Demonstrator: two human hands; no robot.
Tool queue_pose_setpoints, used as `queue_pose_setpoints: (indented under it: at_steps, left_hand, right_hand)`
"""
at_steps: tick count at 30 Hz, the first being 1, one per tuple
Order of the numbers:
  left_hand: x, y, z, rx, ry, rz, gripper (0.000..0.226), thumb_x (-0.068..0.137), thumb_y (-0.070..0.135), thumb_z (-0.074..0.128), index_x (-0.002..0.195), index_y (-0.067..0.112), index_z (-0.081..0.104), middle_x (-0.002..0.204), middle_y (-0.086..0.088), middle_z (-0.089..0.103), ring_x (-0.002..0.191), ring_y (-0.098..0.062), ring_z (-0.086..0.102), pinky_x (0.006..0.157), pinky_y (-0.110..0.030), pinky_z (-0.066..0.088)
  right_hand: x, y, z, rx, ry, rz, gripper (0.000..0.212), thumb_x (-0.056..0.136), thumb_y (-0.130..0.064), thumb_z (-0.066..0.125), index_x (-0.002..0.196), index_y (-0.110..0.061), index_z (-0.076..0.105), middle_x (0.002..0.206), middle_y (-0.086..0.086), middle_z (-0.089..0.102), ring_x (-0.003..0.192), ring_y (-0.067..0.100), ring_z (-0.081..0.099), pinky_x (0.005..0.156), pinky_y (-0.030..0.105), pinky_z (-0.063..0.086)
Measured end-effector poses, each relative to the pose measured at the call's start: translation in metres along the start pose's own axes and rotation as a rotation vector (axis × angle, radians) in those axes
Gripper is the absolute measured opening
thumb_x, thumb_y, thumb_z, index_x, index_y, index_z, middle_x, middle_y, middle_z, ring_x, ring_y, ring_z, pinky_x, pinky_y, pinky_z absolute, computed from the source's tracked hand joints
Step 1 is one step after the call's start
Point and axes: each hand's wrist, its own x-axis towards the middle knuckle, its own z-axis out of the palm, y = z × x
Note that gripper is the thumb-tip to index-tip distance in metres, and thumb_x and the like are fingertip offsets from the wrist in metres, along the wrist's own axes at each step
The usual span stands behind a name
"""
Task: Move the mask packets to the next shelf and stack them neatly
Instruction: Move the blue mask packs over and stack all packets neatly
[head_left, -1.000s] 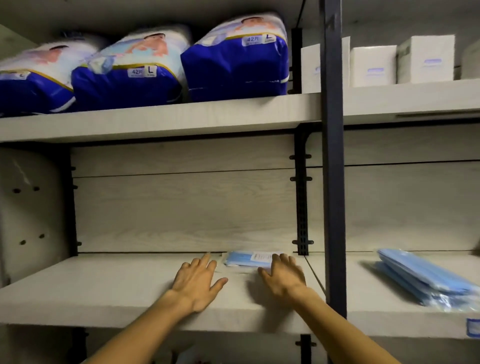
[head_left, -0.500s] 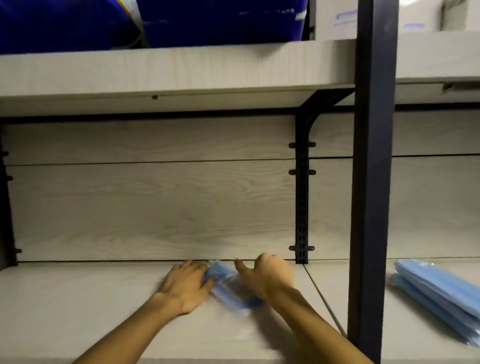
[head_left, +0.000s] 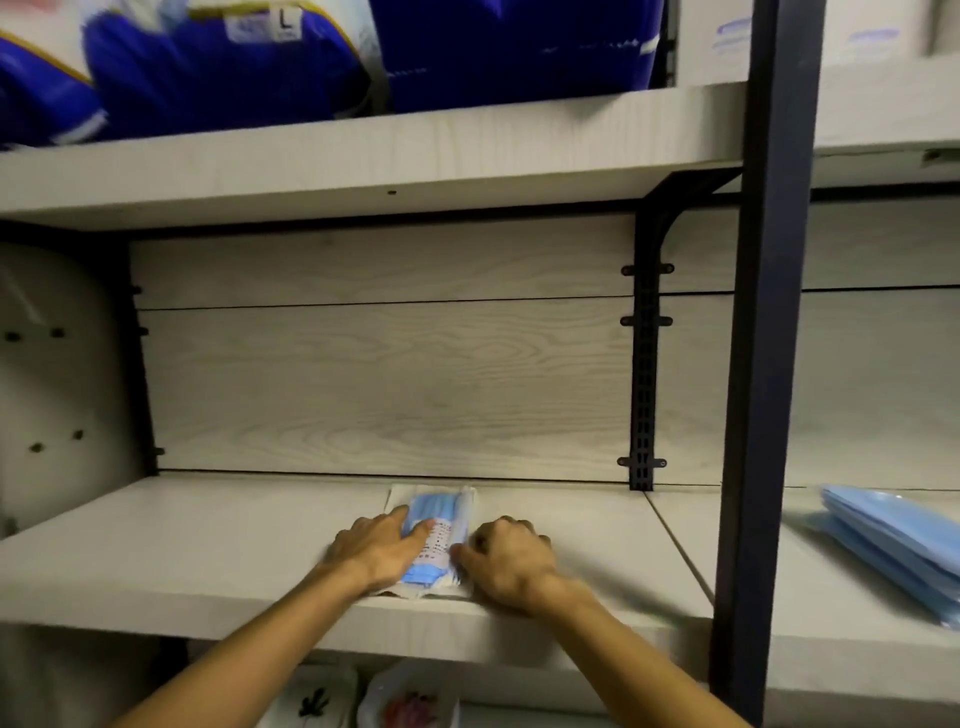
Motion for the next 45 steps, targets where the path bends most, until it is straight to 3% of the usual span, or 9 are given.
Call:
queue_pose_setpoints:
  at_steps: [3,8,12,17,24,31,35,40,45]
  left_hand:
    - [-0.019,-0.003,-0.009,-0.323,0.014,0.015,0.071,0.097,0.058,0.05,0.158,0.026,0.029,0.156,-0.001,0.046,0.133,-0.026,0.053,0.108,-0.034,0.044]
    - [-0.062,0.011,-0.039,-0.761,0.279,0.038,0.066,0.086,0.028,0.079,0.141,0.014,0.045,0.13,-0.002,0.062,0.108,-0.024,0.067,0.093,-0.043,0.058]
    - [-0.112,0.03,-0.045,-0.866,0.405,0.026,0.061,0.086,0.032,0.079,0.135,0.014,0.047,0.118,0.003,0.058,0.1,-0.023,0.066,0.088,-0.039,0.058]
    - [-0.178,0.061,-0.014,-0.721,0.348,0.148,0.06,0.087,0.038,0.076,0.138,0.016,0.052,0.131,-0.003,0.065,0.118,-0.024,0.062,0.096,-0.039,0.053]
    - [-0.262,0.146,0.034,-0.41,0.318,0.588,0.055,0.091,0.051,0.064,0.138,0.024,0.055,0.131,0.005,0.057,0.094,-0.014,0.06,0.079,-0.031,0.051]
    - [-0.276,0.272,0.048,-0.2,0.236,0.788,0.069,0.095,0.07,0.032,0.155,0.036,0.029,0.16,0.008,0.032,0.125,-0.023,0.059,0.096,-0.043,0.055]
    - [-0.267,0.337,0.063,-0.182,0.187,0.841,0.066,0.099,0.065,0.028,0.157,0.036,0.018,0.166,0.011,0.019,0.14,-0.02,0.044,0.106,-0.045,0.046]
    - [-0.24,0.429,0.083,-0.131,0.173,0.878,0.063,0.095,0.072,0.023,0.145,0.039,0.041,0.164,0.007,0.026,0.142,-0.022,0.041,0.111,-0.044,0.043]
    - [-0.218,0.529,0.098,-0.019,0.177,0.898,0.062,0.1,0.065,0.027,0.149,0.031,0.042,0.166,0.004,0.022,0.148,-0.02,0.033,0.117,-0.039,0.031]
  right_hand:
    - [-0.012,-0.008,0.003,0.312,0.048,-0.033,0.018,0.085,-0.034,0.063,0.094,-0.019,0.066,0.101,0.006,0.073,0.101,0.029,0.069,0.088,0.038,0.056]
    - [-0.05,-0.018,-0.008,0.811,0.192,-0.033,0.035,0.086,-0.015,0.062,0.12,-0.01,0.06,0.103,0.01,0.073,0.089,0.027,0.073,0.076,0.038,0.062]
    - [-0.106,-0.003,-0.024,0.953,0.212,-0.061,0.036,0.088,-0.009,0.062,0.124,-0.007,0.054,0.106,0.013,0.073,0.081,0.023,0.072,0.064,0.033,0.057]
    - [-0.2,0.046,-0.042,0.945,0.12,-0.072,0.031,0.086,-0.011,0.069,0.117,-0.006,0.067,0.108,0.008,0.077,0.091,0.023,0.077,0.083,0.041,0.064]
    - [-0.318,0.15,-0.071,0.891,0.252,0.045,0.026,0.084,-0.006,0.07,0.109,-0.009,0.068,0.1,0.001,0.078,0.084,0.014,0.076,0.061,0.018,0.056]
    - [-0.367,0.244,-0.128,0.836,0.489,0.113,0.024,0.089,-0.003,0.062,0.111,-0.012,0.067,0.107,0.0,0.075,0.095,0.014,0.074,0.066,0.018,0.058]
    - [-0.374,0.302,-0.166,0.803,0.562,0.166,0.027,0.091,-0.008,0.062,0.117,-0.013,0.064,0.111,0.002,0.074,0.096,0.015,0.074,0.068,0.026,0.062]
    - [-0.367,0.394,-0.23,0.748,0.702,0.292,0.016,0.089,-0.012,0.06,0.102,-0.012,0.069,0.11,0.004,0.075,0.101,0.021,0.073,0.089,0.043,0.061]
    - [-0.364,0.473,-0.304,0.816,0.749,0.31,0.026,0.094,-0.013,0.064,0.117,-0.016,0.052,0.105,0.001,0.067,0.093,0.016,0.07,0.066,0.023,0.06]
